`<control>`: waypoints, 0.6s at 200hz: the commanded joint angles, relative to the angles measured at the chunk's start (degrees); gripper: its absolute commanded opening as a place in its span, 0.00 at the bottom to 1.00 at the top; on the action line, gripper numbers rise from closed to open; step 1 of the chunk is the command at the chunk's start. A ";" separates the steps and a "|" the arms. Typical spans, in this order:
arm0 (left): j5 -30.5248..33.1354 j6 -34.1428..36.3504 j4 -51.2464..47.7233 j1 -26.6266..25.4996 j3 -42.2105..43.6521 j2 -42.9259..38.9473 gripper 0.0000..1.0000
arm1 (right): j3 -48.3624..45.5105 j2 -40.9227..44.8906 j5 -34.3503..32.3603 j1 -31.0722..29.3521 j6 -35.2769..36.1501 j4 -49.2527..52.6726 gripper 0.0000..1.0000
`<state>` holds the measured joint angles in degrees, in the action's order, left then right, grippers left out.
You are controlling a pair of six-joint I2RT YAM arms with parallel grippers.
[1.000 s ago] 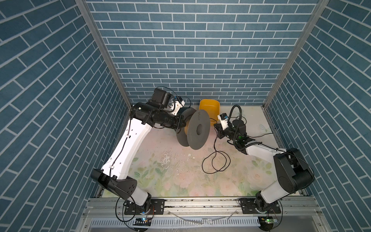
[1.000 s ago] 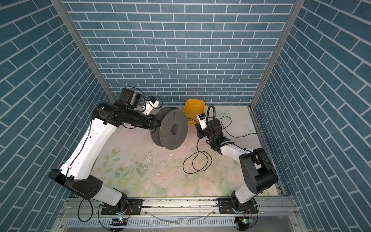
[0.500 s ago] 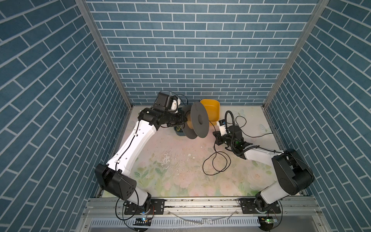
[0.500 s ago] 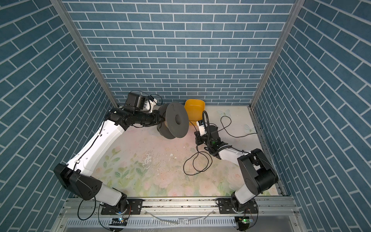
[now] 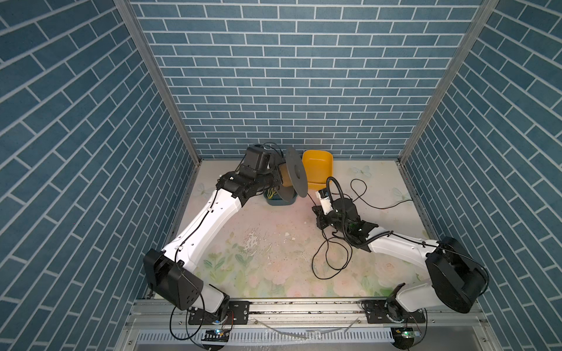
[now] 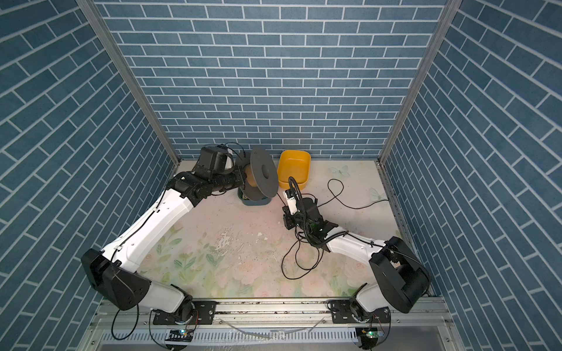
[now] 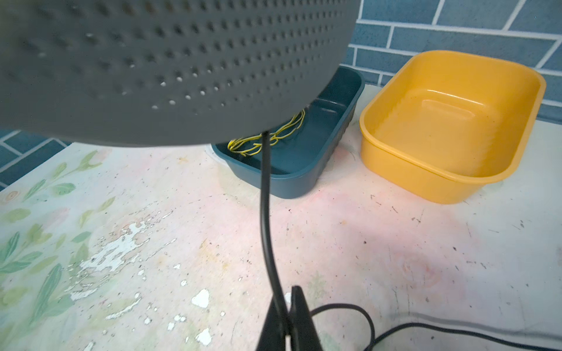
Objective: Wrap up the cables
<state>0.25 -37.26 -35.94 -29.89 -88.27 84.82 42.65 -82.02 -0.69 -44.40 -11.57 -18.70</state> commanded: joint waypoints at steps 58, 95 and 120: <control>26.38 7.94 -5.09 -9.58 -12.72 6.79 0.00 | 8.59 3.86 -7.68 -6.67 3.77 8.30 0.00; 28.77 9.87 -10.38 -9.99 -17.15 10.97 0.00 | 11.71 5.86 -12.85 -8.24 5.07 10.07 0.00; 31.00 12.26 -13.41 -10.44 -19.59 12.83 0.00 | 13.90 7.44 -15.38 -8.42 4.59 11.65 0.00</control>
<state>23.77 -28.95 -46.26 -40.32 -104.09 96.86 52.05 -77.82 -10.90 -52.49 -8.08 -8.64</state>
